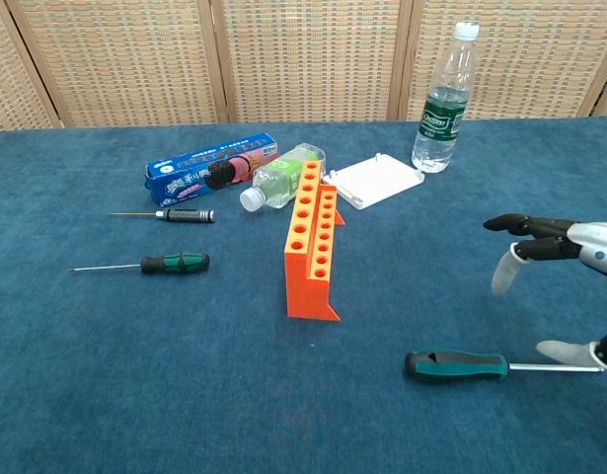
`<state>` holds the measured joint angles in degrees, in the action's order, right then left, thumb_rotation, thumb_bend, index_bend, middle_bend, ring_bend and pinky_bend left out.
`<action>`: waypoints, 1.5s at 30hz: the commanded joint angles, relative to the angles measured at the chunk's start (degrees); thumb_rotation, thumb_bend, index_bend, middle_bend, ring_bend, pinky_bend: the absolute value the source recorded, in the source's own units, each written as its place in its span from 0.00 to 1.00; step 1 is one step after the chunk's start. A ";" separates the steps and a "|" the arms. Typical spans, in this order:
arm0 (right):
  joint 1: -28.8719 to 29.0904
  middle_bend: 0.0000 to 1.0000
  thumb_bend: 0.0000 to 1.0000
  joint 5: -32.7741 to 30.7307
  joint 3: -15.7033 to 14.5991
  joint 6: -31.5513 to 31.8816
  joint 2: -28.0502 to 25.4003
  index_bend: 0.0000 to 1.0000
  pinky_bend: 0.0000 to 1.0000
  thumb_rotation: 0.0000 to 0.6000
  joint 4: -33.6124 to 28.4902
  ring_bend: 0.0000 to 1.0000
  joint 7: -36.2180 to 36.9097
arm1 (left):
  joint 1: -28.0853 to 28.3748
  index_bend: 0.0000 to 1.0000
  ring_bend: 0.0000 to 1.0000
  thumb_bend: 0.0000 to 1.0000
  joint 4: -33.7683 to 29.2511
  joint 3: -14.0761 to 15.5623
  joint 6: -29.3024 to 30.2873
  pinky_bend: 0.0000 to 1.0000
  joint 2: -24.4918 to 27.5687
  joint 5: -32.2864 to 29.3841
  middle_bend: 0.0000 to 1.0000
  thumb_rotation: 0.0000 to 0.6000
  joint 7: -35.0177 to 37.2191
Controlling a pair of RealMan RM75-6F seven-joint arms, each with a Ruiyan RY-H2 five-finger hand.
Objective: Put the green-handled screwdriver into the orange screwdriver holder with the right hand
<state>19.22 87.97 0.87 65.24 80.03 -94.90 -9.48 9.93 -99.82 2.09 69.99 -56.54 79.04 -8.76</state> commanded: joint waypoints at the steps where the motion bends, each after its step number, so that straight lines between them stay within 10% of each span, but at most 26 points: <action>1: 0.17 0.00 0.25 -0.59 -0.09 -0.33 0.27 0.34 0.00 1.00 -1.30 0.00 -1.62 | 0.08 0.02 0.00 0.03 0.05 0.00 -0.21 0.00 -0.02 -0.13 0.00 1.00 0.03; 45: 6.00 0.00 0.26 -19.26 2.66 -4.62 13.65 0.36 0.00 1.00 -1.38 0.00 -19.89 | 0.88 0.02 0.00 0.04 0.24 0.19 -1.22 0.00 -0.20 -0.17 0.00 1.00 0.41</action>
<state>25.12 68.84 3.54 60.64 93.57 -96.40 -29.27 10.81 -99.58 2.27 68.76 -56.74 78.86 -8.35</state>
